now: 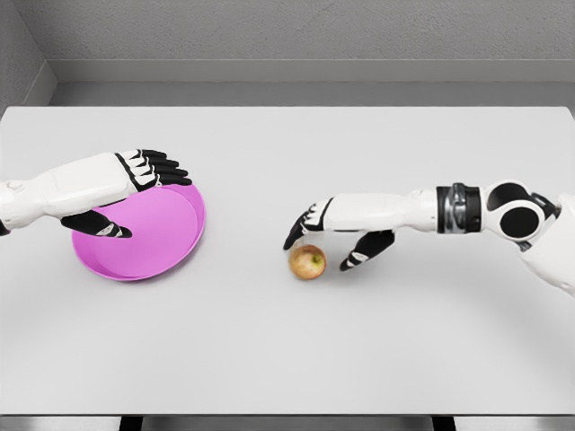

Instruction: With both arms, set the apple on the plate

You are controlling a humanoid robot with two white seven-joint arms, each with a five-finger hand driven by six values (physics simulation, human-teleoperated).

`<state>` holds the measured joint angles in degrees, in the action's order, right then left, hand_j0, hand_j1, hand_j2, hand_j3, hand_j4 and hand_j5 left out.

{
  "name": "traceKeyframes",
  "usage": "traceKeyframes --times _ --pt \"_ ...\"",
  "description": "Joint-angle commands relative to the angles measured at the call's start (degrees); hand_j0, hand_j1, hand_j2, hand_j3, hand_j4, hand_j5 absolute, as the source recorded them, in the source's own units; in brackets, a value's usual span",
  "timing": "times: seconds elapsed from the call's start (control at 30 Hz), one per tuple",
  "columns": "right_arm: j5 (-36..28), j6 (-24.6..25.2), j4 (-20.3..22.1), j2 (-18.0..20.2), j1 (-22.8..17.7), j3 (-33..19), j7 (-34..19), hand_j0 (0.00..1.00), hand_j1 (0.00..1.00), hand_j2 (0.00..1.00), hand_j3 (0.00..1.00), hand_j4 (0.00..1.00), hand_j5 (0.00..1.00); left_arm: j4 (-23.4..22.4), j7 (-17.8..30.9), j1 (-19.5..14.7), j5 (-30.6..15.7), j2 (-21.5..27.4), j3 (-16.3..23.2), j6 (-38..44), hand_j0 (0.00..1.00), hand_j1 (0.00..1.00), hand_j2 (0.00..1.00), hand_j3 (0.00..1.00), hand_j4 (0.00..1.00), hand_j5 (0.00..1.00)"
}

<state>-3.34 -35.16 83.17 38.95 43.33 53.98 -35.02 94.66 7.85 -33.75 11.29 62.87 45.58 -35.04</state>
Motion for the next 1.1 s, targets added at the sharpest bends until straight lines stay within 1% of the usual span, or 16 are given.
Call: traceKeyframes --times 0.0,0.07,0.13,0.23,0.27,0.33,0.4,0.47,0.5,0.53,0.6,0.63,0.73,0.83,0.9,1.07 --pt "-0.3 0.2 -0.2 0.2 0.0 -0.8 0.0 1.0 1.0 1.0 1.0 1.0 1.0 0.0 0.0 0.0 -0.4 0.1 0.0 0.0 1.0 1.0 1.0 1.0 1.0 1.0" --pt "-0.4 0.2 -0.8 0.3 -0.2 -1.9 0.0 1.0 1.0 1.0 1.0 1.0 1.0 0.0 0.0 0.1 -0.4 0.1 0.0 0.0 1.0 1.0 1.0 1.0 1.0 1.0" --pt "-1.4 0.2 -2.1 1.0 -0.8 -6.1 0.0 1.0 1.0 1.0 1.0 1.0 1.0 -0.1 0.0 0.1 -0.5 -1.3 0.0 0.0 1.0 1.0 1.0 1.0 1.0 1.0" --pt "-6.6 0.2 -5.1 5.9 -3.5 -15.7 0.0 1.0 1.0 1.0 1.0 1.0 1.0 0.4 0.1 -0.9 -0.4 -4.0 0.2 0.0 1.0 1.0 1.0 1.0 1.0 1.0" --pt "-7.4 0.2 -6.4 6.4 -4.6 -18.6 0.0 1.0 1.0 1.0 1.0 1.0 1.0 0.4 1.6 -0.9 -0.1 -6.1 0.8 0.0 1.0 1.0 1.0 1.0 1.0 1.0" --pt "-7.5 0.2 -7.2 6.8 -6.5 -22.0 0.0 1.0 1.0 1.0 1.0 1.0 1.0 0.4 9.2 -2.6 1.8 -13.5 0.9 0.0 1.0 1.0 1.0 1.0 1.0 1.0" --pt "-7.5 0.2 -7.1 7.1 -7.7 -24.2 0.0 1.0 1.0 1.0 1.0 1.0 1.0 0.4 10.1 -4.1 2.9 -15.2 0.9 0.0 1.0 1.0 1.0 1.0 1.0 1.0" --pt "-7.6 0.2 -7.1 8.7 -7.8 -24.9 0.0 1.0 1.0 1.0 1.0 1.0 1.0 0.2 10.3 -7.3 3.7 -18.9 2.7 0.0 1.0 1.0 1.0 1.0 1.0 1.0" --pt "-7.6 0.2 -7.2 8.7 -7.9 -25.4 0.0 1.0 1.0 1.0 1.0 1.0 1.0 -0.1 10.5 -9.3 5.3 -20.9 5.1 0.0 1.0 1.0 1.0 1.0 1.0 1.0" --pt "-7.6 0.2 -7.1 8.7 -8.2 -25.4 0.0 1.0 1.0 1.0 1.0 1.0 1.0 -1.8 10.8 -11.3 9.5 -24.1 7.5 0.0 1.0 1.0 1.0 1.0 1.0 1.0" --pt "-7.5 0.2 -7.1 8.7 -9.1 -25.3 0.0 1.0 1.0 1.0 1.0 1.0 1.0 -4.0 11.3 -11.3 13.4 -27.5 7.9 0.0 1.0 1.0 1.0 1.0 1.0 1.0" --pt "-7.5 0.2 -7.0 8.8 -9.1 -25.3 0.0 1.0 1.0 1.0 1.0 1.0 1.0 -4.0 13.4 -11.3 14.4 -28.3 8.0 0.0 1.0 1.0 1.0 1.0 1.0 1.0" --pt "-7.5 0.2 -6.4 8.5 -9.1 -25.2 0.0 1.0 1.0 1.0 1.0 1.0 1.0 -4.0 14.0 -11.3 18.1 -28.5 10.8 0.0 1.0 1.0 1.0 1.0 1.0 1.0" --pt "-7.5 0.2 -5.6 8.7 -8.9 -25.0 0.0 1.0 1.0 1.0 1.0 1.0 1.0 -4.0 14.0 -11.4 18.3 -28.7 10.8 0.0 1.0 1.0 1.0 1.0 1.0 1.0" --pt "-7.5 0.2 -3.3 8.8 -8.5 -25.0 0.0 1.0 1.0 1.0 1.0 1.0 1.0 -4.9 14.0 -11.3 18.2 -30.1 10.8 0.0 1.0 1.0 1.0 1.0 1.0 1.0" --pt "-7.5 0.2 -3.0 9.2 -8.8 -24.9 0.0 1.0 1.0 1.0 1.0 1.0 1.0 -5.3 14.0 -11.3 18.3 -30.8 12.1 0.0 1.0 1.0 1.0 1.0 1.0 1.0"
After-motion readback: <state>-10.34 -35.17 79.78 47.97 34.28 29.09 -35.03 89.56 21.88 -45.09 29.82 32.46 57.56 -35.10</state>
